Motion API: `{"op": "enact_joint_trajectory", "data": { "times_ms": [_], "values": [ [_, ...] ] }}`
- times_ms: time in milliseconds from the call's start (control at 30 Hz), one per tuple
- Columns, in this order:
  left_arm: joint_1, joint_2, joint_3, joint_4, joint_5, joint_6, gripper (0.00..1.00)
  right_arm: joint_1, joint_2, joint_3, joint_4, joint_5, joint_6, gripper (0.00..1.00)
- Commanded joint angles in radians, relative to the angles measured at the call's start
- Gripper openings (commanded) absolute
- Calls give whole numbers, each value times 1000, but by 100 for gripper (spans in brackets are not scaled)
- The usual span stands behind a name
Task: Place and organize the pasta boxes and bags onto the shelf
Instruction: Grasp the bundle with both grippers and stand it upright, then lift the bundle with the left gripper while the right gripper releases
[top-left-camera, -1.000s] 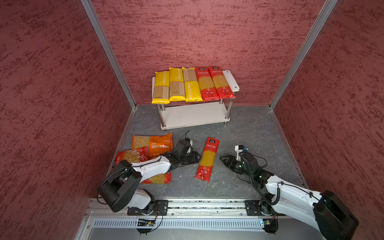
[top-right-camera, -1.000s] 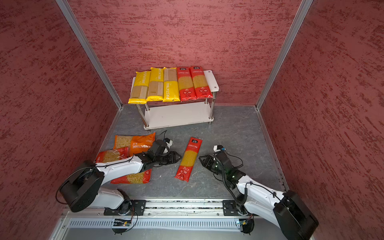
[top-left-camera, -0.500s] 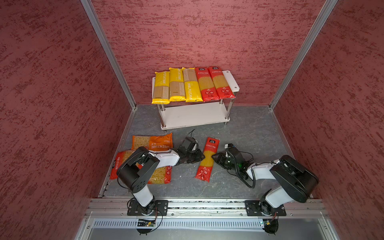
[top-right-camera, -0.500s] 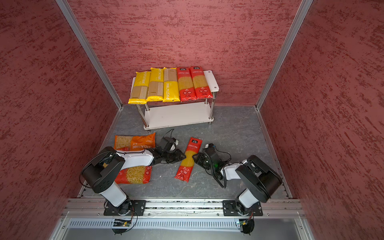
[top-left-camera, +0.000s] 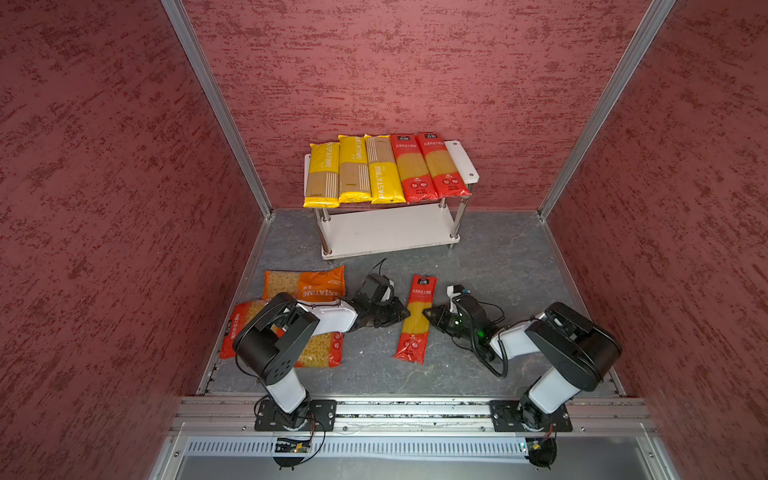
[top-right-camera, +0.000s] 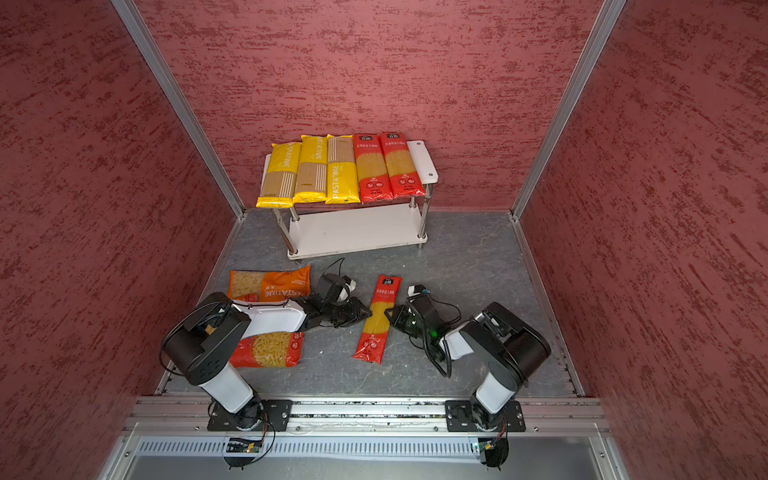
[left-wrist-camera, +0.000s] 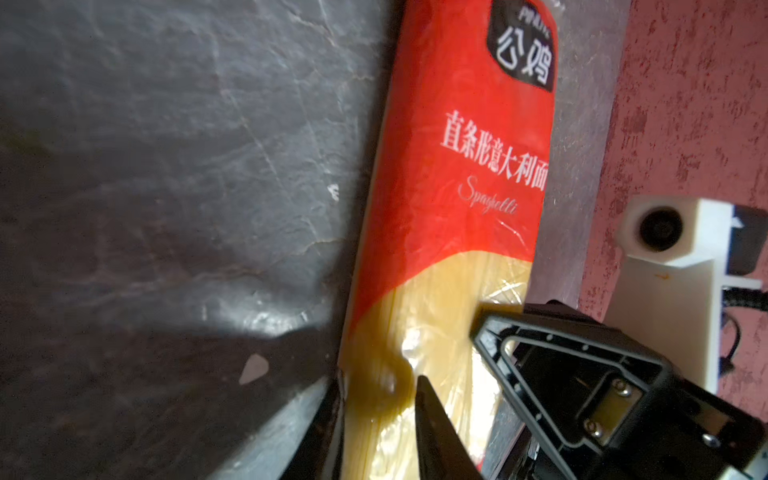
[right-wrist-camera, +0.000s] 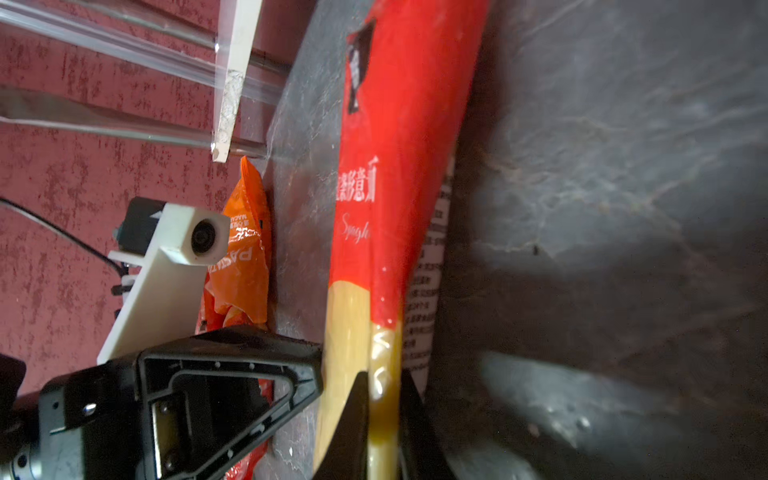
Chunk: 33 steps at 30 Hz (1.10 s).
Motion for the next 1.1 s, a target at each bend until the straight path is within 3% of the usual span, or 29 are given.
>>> {"op": "enact_joint_trajectory", "data": {
  "times_ms": [0,367,600,867,1067],
  "values": [
    [-7,-68,-20,31,33,11,38,8,-75,-3,29,14,-106,9],
    [21,-387,-107,40,44,178,58,22,-422,61,-228,109,-467,0],
    [-23,-532,-149,138,63,314,64,24,-685,63,-266,28,-654,0],
    [-73,-477,-154,381,127,309,78,24,-777,120,-195,-138,-631,0],
    [-95,-420,-114,438,157,308,78,27,-771,170,-95,-210,-561,0]
  ]
}}
